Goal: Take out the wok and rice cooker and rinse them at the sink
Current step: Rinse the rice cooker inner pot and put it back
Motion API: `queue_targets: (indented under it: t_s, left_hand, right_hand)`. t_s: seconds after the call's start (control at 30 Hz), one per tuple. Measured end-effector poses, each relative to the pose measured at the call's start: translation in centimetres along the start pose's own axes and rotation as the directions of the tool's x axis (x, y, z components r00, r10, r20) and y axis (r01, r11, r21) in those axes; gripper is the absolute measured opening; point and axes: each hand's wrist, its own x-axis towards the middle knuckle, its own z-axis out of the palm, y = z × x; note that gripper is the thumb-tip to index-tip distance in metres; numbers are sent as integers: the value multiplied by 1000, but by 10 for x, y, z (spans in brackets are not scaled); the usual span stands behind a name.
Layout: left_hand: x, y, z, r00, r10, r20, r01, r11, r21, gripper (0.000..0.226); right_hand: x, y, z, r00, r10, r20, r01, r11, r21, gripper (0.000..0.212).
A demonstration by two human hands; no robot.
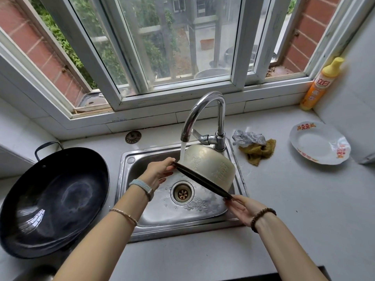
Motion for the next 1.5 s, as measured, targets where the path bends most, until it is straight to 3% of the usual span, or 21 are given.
queue_targets:
  t_s: [0.13,0.47,0.6,0.73,0.9,1.27,1.5]
  left_hand:
    - [4,-1,-11,1000,-15,-10,15,1000,-7,18]
    - [4,-16,-59,990,-116,-79,107,988,-109,22]
    - [9,-29,-77,987,-139,-85,125,979,-161,20]
    - [13,-38,-92,983,-138,-120,107,965,-239,19]
    - [6,-41,-105,977,-134,-163,80,951,-300,14]
    - [-3,-54,-132,975,-158,-153,104,944,-315,7]
    - [-15,-66,-136,971,-200,-129,152,940,-307,7]
  right_hand:
    - [-2,-4,17,998,-39,40,38,999,11,7]
    - [-7,-1,74,993,-80,89,81,997,-12,6]
    - [-3,5,92,991,-114,72,116,993,-35,23]
    - [-4,7,110,990,-110,88,115,992,-53,8]
    - [2,13,129,984,-139,112,145,988,-52,5]
    - [10,28,139,976,-91,200,106,992,-65,14]
    - [7,39,124,981,-92,168,104,992,-68,4]
